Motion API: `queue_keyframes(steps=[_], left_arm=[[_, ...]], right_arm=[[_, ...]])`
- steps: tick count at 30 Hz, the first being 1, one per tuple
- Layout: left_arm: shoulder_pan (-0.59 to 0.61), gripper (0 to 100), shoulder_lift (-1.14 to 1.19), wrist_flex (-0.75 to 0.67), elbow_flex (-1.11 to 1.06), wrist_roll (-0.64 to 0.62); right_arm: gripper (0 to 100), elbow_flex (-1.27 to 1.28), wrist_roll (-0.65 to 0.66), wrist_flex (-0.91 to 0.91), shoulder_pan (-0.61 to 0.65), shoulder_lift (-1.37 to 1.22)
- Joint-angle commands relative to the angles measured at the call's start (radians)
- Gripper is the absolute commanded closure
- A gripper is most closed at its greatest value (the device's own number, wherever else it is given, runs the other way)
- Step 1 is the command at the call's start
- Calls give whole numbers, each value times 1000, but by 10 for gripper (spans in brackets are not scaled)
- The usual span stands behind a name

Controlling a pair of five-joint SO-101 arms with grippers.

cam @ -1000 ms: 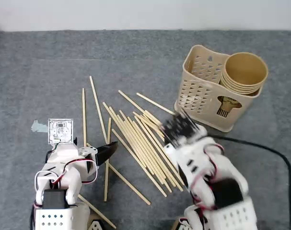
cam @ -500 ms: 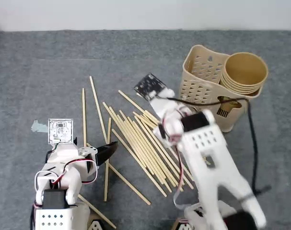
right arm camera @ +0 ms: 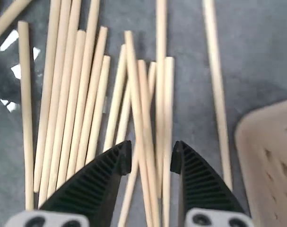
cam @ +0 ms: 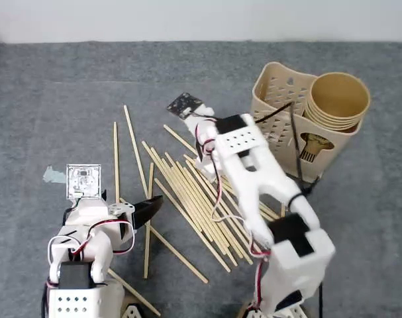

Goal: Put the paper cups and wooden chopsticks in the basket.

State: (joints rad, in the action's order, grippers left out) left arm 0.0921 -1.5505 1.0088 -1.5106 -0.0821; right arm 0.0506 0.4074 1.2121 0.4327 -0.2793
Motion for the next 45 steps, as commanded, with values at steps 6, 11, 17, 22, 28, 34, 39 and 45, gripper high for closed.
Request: queue_keyframes(steps=[6, 11, 17, 22, 28, 34, 39, 45], left_arm=[[2, 551, -12, -23, 8, 2], [0, 551, -12, -23, 8, 2], [0, 551, -12, -23, 8, 2], [-2, 551, -12, -23, 7, 2], [-2, 551, -12, -23, 7, 2], [-2, 551, -12, -23, 5, 2], [-2, 551, -12, -23, 5, 2], [-2, 551, -12, -23, 5, 2]], right_arm=[[837, -77, 11, -19, 30, -53], [838, -78, 11, -81, -12, -104], [887, -78, 11, -104, -35, -143], [976, -78, 12, -102, -30, -153], [976, -78, 12, -94, -33, -153], [990, -80, 12, -77, -36, -140], [989, -178, 32, 64, -35, -87], [989, -293, 32, 209, -27, -2]])
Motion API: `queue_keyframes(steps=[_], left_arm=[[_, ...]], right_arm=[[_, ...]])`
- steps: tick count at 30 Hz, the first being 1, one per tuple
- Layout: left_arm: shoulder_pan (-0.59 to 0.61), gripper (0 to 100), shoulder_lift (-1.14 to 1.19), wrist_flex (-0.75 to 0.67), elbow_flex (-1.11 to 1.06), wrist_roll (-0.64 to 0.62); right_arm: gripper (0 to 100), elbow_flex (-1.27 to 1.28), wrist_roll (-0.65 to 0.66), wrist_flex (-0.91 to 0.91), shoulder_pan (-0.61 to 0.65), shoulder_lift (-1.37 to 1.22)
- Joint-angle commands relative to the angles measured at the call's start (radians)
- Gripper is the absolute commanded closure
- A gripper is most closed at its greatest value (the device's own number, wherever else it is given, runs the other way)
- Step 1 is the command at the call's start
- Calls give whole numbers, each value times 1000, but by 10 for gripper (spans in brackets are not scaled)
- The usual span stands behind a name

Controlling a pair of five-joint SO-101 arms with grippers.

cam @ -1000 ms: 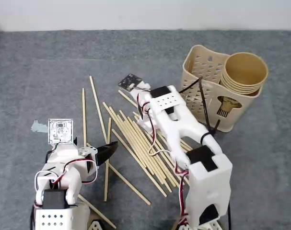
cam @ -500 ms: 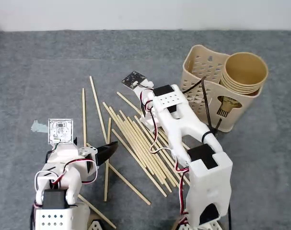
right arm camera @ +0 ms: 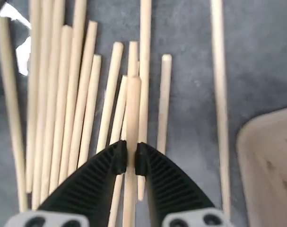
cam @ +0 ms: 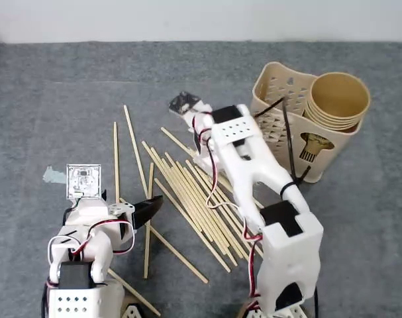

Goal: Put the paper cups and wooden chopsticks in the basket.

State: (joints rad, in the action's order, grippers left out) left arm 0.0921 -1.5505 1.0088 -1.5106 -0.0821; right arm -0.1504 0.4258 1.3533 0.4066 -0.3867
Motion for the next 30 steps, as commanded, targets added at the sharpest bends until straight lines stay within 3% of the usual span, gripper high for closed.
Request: queue_keyframes(steps=[1, 10, 15, 22, 30], left_arm=[[-2, 551, -12, -23, 5, 2], [-2, 551, -12, -57, -8, 2], [0, 551, -12, -64, -13, 2], [0, 551, -12, -64, -13, 2], [0, 551, -12, -64, -13, 2]], right_arm=[[989, -115, 14, 91, -1, 117], [989, -589, 12, 369, -1, 196], [989, -922, 12, 414, -5, 177], [989, -1208, 14, 308, -10, 166], [989, -1260, 12, 88, -84, 171]])
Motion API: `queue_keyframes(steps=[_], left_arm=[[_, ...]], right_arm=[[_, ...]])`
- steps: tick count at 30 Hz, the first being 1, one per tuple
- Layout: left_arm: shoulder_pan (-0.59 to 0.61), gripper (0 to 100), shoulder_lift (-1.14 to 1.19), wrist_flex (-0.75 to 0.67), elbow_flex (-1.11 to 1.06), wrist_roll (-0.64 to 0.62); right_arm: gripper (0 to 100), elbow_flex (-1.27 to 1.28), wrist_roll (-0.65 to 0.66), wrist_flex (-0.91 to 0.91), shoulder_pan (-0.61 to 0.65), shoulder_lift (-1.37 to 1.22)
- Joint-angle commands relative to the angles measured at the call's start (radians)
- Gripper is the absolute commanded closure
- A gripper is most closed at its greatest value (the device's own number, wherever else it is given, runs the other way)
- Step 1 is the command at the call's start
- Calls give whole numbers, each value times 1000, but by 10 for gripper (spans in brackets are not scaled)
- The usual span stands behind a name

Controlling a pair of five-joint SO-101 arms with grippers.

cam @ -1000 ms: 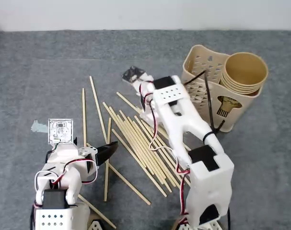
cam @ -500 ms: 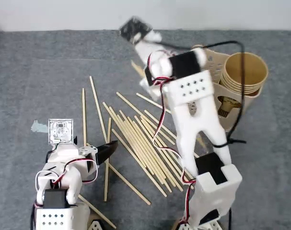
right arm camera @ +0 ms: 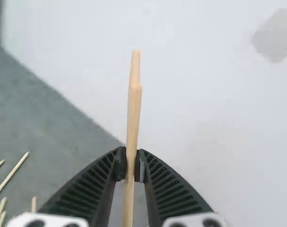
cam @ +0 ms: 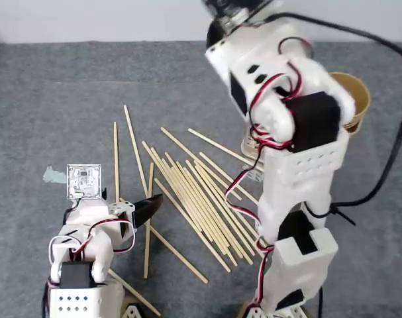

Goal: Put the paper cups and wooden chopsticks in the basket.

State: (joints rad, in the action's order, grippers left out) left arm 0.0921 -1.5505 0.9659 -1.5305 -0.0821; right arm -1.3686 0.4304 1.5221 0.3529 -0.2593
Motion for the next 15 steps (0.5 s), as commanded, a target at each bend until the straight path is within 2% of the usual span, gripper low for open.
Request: queue_keyframes(steps=[1, 5, 15], left_arm=[[0, 551, -12, -21, 7, 2], [2, 551, -12, -21, 7, 2], [5, 551, -12, -21, 7, 2]], right_arm=[[989, -40, 8, -101, -39, 39], [989, -9, -8, -143, -96, 15], [989, -9, -193, -101, -245, -185]])
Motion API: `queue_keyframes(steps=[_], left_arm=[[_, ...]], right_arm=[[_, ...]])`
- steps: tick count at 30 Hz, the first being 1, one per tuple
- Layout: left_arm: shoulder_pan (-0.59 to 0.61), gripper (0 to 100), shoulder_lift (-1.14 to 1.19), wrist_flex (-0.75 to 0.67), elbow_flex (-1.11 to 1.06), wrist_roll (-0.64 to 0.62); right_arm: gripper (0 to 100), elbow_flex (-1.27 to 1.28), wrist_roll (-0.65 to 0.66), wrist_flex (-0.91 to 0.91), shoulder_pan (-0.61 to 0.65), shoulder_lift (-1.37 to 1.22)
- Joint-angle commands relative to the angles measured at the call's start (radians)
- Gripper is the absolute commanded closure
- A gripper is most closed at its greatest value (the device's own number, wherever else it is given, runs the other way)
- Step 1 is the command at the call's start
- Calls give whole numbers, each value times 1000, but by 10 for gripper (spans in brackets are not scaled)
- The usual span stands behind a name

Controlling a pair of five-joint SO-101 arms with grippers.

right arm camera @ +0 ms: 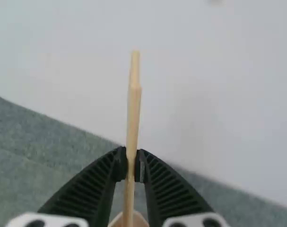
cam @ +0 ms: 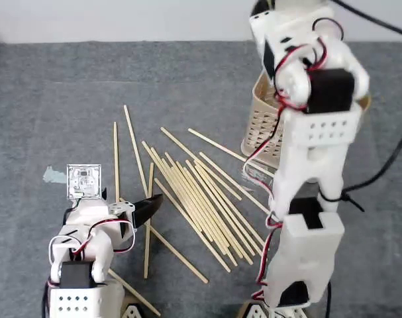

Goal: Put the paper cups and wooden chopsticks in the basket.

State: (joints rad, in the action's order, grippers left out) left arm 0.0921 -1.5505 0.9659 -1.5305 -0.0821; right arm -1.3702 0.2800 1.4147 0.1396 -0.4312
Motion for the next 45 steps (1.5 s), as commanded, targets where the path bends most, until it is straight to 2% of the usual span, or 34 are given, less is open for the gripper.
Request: queue_keyframes(steps=[1, 16, 23, 31, 37, 41, 45], left_arm=[[5, 551, -12, -21, 7, 2], [5, 551, -12, -21, 7, 2], [5, 551, -12, -21, 7, 2], [5, 551, -12, -21, 7, 2], [5, 551, -12, -21, 7, 2], [5, 551, -12, -21, 7, 2], [6, 551, -12, -18, 7, 2]], right_arm=[[989, -8, -52, 16, -36, -25], [979, -8, -77, 91, -62, -136], [838, -9, -75, 97, -64, -136], [788, -118, -74, 114, -62, -136], [782, -319, -72, 249, -38, -134], [783, -299, -68, 380, -7, -73], [794, -241, -74, 386, -16, -21]])
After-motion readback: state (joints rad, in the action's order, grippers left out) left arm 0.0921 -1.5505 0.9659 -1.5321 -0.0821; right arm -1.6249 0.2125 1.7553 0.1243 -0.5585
